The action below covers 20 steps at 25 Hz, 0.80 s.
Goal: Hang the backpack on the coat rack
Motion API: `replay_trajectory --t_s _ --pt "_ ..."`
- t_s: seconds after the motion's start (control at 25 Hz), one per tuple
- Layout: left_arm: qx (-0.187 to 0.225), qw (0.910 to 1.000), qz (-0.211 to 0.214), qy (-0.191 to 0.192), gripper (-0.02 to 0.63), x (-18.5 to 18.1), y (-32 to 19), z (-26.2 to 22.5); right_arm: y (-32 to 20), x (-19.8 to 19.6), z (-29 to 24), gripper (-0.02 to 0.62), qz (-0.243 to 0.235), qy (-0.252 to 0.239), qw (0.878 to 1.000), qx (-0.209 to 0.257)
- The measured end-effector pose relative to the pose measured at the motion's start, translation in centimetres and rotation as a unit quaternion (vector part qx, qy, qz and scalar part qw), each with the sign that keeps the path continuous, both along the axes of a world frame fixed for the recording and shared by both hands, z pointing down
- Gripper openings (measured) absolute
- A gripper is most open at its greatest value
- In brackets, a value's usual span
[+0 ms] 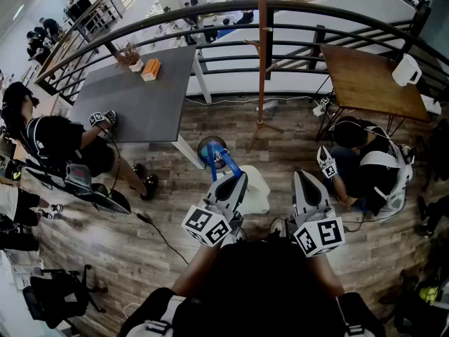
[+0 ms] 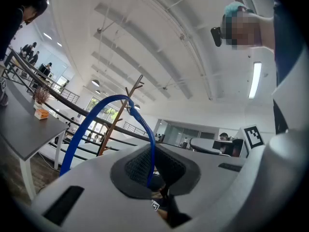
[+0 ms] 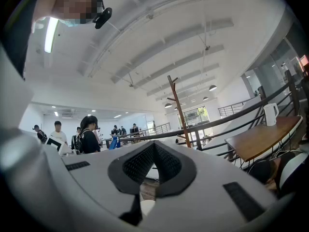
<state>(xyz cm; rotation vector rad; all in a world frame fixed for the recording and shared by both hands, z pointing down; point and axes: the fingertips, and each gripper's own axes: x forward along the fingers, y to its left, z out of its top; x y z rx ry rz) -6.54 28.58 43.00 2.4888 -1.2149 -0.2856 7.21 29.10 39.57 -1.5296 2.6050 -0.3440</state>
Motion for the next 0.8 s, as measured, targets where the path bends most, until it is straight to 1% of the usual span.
replay_trajectory --t_s 0.24,0.6,0.8 --pt "-0.001 1.0000 0.002 0.002 0.020 0.01 -0.33 0.30 -0.58 0.20 0.36 0.012 0.005 -0.001 1.000 0.000" --pt "-0.001 1.0000 0.005 0.007 0.020 -0.68 -0.47 0.30 -0.95 -0.64 0.17 0.012 0.000 0.006 1.000 0.003" --pt "0.001 1.0000 0.002 0.005 0.020 -0.36 -0.75 0.13 -1.17 -0.02 0.19 0.012 0.012 0.003 1.000 0.004"
